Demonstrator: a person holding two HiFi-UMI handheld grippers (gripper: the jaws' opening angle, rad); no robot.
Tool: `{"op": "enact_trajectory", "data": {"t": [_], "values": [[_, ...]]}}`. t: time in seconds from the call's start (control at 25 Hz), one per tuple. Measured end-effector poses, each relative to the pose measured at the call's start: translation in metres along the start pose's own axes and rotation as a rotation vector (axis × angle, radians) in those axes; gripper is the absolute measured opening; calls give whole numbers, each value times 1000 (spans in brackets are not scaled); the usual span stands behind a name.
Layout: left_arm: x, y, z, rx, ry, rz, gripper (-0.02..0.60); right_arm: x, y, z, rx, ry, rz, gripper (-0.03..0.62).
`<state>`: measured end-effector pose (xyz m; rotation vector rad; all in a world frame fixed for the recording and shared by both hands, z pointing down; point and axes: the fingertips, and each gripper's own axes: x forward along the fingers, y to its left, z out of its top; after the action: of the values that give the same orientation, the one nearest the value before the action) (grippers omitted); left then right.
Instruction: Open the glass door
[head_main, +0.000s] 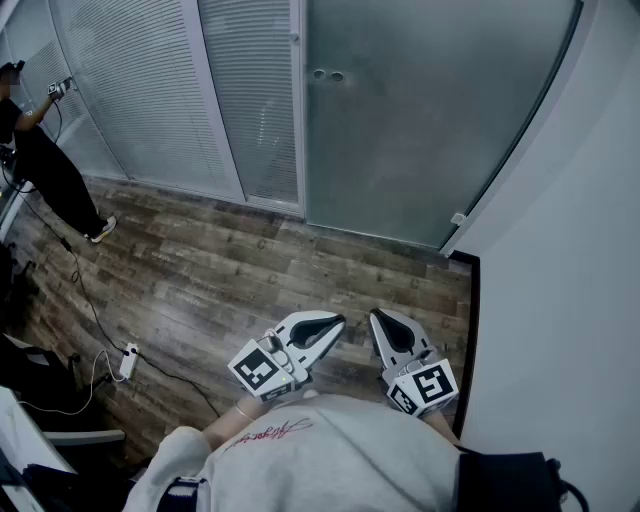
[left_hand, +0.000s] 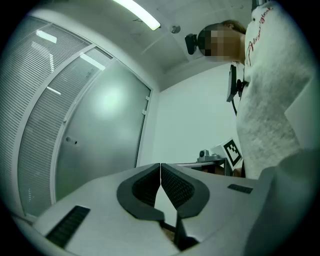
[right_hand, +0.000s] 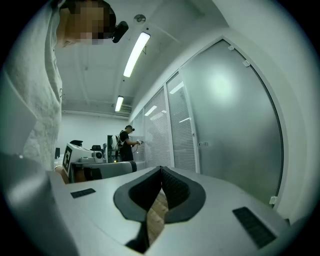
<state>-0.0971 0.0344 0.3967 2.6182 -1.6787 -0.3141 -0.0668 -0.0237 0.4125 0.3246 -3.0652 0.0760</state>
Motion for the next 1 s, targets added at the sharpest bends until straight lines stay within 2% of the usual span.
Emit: {"op": "enact_trajectory", "data": {"t": [0.72, 0.92, 1.0], "values": [[0, 12, 1, 3, -1, 9, 18, 11, 7, 5, 32, -19, 1, 18], [-7, 18, 0, 4, 8, 6, 18, 20, 9, 3, -63, -9, -34, 19], [-8, 20, 0, 1, 7, 6, 18, 22, 9, 1, -38, -6, -44, 19]]}}
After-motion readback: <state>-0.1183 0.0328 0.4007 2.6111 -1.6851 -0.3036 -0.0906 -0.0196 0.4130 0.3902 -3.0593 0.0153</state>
